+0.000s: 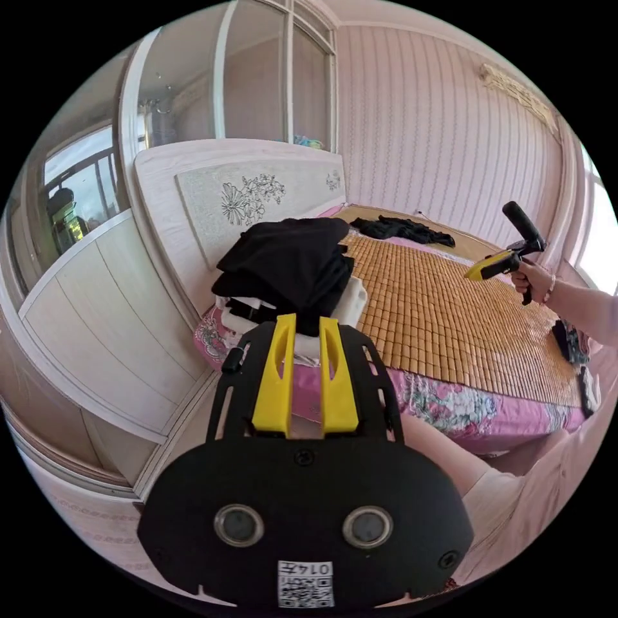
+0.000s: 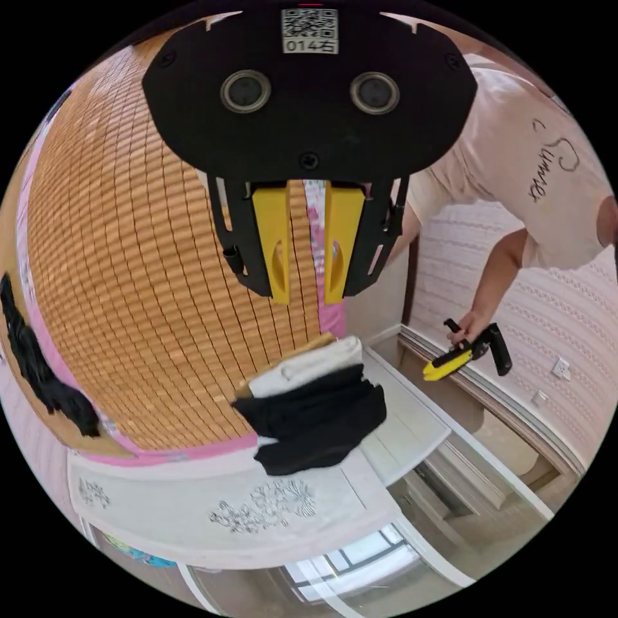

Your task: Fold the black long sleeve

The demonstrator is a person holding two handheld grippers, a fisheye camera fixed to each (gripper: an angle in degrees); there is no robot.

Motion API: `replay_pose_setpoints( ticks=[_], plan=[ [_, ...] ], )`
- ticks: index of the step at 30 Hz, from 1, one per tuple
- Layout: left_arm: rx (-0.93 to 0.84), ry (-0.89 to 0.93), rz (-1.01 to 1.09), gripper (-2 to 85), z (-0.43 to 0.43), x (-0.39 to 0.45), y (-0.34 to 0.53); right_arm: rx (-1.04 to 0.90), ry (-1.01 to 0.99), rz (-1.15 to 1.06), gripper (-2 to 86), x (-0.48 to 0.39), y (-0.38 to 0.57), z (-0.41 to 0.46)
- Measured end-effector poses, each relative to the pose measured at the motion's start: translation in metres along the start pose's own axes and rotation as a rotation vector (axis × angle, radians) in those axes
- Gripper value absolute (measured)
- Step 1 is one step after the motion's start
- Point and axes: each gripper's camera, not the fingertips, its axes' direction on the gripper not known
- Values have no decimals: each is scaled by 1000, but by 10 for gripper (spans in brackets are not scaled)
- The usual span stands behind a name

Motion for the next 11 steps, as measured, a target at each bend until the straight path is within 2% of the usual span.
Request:
replay_pose_setpoints(
  ticks=[2,3,5,6,9,11],
  plan=[
    [-29,54,87,64,-5,53,30,-78,70,199,71,0,121,1],
    [-37,62,110,64,-6,66,36,-79,80,252,67,-4,152,-4],
    [-50,104,220,64,-11,123,50,-7,162,444,33,-37,260,-38],
    [-47,116,261,63,-12,138,52,28,201,486,26,-48,284,-50],
    [25,186,503,63,-26,223,49,208,500,610,4,-118,376,-106],
    [189,254,614,60,-43,285,44,306,687,803,-1,-150,434,-129]
  ],
)
